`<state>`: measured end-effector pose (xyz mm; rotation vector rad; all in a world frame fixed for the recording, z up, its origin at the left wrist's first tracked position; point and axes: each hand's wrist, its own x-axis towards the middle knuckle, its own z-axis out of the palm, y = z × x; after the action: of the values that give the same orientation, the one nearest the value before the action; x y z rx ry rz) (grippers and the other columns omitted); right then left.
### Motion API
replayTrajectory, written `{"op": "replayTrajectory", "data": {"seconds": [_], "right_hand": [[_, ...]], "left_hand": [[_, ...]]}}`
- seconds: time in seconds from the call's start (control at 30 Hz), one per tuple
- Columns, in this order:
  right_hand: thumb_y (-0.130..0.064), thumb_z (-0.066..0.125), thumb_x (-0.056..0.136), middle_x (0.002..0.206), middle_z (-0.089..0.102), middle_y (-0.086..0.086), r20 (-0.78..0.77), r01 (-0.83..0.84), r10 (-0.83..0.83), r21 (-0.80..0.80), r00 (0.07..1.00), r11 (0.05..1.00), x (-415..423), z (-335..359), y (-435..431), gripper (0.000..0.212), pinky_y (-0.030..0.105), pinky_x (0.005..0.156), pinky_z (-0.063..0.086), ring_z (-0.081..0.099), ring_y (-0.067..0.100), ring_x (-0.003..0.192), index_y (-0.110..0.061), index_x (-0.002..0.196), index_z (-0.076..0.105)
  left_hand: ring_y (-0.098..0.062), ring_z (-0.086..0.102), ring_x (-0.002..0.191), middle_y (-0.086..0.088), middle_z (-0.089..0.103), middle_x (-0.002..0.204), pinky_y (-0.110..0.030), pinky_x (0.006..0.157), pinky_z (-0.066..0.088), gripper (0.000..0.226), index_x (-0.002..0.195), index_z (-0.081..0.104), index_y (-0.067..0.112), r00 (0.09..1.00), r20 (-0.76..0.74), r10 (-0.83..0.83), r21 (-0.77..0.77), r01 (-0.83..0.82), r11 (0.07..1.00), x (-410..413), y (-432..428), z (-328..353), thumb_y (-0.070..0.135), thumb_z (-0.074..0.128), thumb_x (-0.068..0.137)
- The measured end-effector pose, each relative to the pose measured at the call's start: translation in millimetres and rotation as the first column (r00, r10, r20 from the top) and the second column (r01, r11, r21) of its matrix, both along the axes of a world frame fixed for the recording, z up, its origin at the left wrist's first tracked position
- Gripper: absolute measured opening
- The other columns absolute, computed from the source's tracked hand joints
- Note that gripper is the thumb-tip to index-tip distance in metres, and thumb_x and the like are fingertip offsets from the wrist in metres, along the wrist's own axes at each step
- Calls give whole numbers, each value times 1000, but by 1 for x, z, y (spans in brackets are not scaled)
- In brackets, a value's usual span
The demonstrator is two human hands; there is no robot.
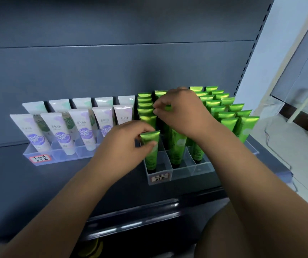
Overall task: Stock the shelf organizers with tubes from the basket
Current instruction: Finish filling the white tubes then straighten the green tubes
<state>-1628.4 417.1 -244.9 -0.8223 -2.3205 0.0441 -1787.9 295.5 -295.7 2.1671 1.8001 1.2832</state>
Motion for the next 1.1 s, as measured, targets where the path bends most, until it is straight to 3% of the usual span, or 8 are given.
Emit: {"op": "replayTrajectory", "data": {"seconds": [0.13,0.3,0.47,0.57,0.87,1.03,1.1], "right_hand": [[-26,70,86,97,77,-1,64,50,-47,-51,997,997,-5,-1,0,16,37,91,50,62,27,102,-22,98,80],[-20,67,83,96,77,0,100,71,-64,-69,993,995,-16,-6,0,18,40,90,52,63,28,99,-24,95,80],[-17,66,83,95,77,-4,99,68,-58,-101,993,993,-20,-8,4,18,42,96,50,64,24,98,-25,93,79],[-14,64,80,90,76,-3,106,69,-56,-117,993,991,-24,-9,0,22,41,91,53,64,25,96,-25,89,80],[-9,61,82,91,76,-2,88,51,-35,-183,996,982,-24,-6,-3,26,36,82,55,65,23,95,-25,90,80],[-10,61,81,90,76,-3,89,53,-36,-188,995,981,-25,-5,-4,26,36,80,56,66,21,91,-26,88,80],[-10,61,81,91,76,-3,85,57,-41,-191,996,980,-25,-5,-5,26,36,80,56,67,20,90,-25,89,80]], "left_hand": [[11,57,78,35,60,81,-18,73,48,26,105,75,26,999,29,16,-6,-15,1000,6,1,-2,16,82,83],[2,61,80,32,63,85,-20,74,51,26,106,75,28,999,47,22,7,-22,1000,10,4,-5,16,81,84],[4,59,82,33,60,85,-10,71,43,26,109,75,28,998,41,53,39,-54,998,10,7,-10,19,81,85],[8,57,82,35,55,85,-3,70,38,26,108,73,27,999,-3,51,46,-51,998,12,6,-8,18,80,85],[-8,62,79,21,65,90,-21,71,49,25,106,73,28,999,30,34,48,-35,998,14,5,-11,17,79,85],[-1,58,83,29,57,85,-7,69,41,25,109,72,29,998,13,57,30,-58,998,15,5,-10,20,77,87],[-1,57,81,27,58,86,-8,70,41,26,111,71,29,998,0,62,29,-62,998,15,5,-10,20,77,87]]}}
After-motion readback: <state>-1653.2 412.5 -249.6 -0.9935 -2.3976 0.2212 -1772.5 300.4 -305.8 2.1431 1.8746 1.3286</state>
